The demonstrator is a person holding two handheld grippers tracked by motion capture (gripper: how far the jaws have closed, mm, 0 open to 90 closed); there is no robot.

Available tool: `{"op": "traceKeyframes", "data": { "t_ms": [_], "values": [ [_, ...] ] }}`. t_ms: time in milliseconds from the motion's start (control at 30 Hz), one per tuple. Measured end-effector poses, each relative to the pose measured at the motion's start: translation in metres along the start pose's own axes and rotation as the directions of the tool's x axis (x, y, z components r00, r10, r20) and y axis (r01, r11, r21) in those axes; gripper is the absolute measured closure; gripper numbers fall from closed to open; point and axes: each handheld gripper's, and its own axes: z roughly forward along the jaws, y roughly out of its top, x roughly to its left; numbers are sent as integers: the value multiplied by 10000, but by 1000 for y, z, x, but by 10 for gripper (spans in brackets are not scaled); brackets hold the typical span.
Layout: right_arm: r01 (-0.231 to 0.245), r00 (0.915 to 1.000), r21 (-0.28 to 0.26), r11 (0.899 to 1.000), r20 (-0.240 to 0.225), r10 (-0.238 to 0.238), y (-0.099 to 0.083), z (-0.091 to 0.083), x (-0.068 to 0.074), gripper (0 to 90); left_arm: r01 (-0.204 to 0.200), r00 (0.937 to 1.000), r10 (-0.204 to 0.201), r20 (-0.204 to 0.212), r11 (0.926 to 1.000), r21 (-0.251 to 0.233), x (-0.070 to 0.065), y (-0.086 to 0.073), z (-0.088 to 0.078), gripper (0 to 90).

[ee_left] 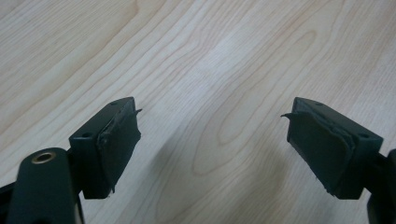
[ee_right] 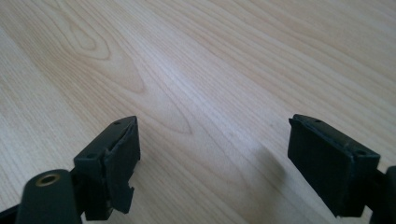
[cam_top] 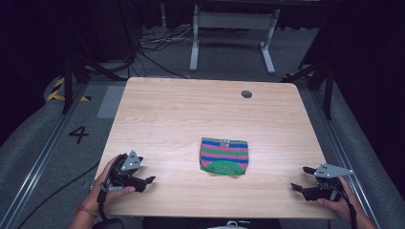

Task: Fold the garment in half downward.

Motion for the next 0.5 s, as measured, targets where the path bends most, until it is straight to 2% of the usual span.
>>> {"op": "traceKeyframes", "data": {
  "t_ms": [100,233,367,400,467,500],
  "values": [
    [-328,9994,-128,9994,125,329,-5,-1,-2,167,331,9993,-332,143,9994,28,6,-9,-3,170],
    [-762,9969,-195,9969,186,766,-8,-2,-6,165,671,9977,-671,47,9977,25,9,-20,-6,169],
    [-964,9953,-106,9953,96,965,-9,-1,-9,153,1253,9921,-1252,73,9918,-263,14,-32,-9,165],
    [-964,9953,-106,9953,96,965,-9,-1,-9,153,1253,9921,-1252,73,9918,-263,14,-32,-9,168],
    [-951,9954,-96,9954,91,952,-8,-1,-9,149,1518,9878,-1526,-306,9880,-269,14,-34,-10,168],
    [-949,9954,-95,9954,94,950,-8,-1,-9,148,1445,9881,-1453,-509,9893,-202,13,-33,-10,171]
  ]
}}
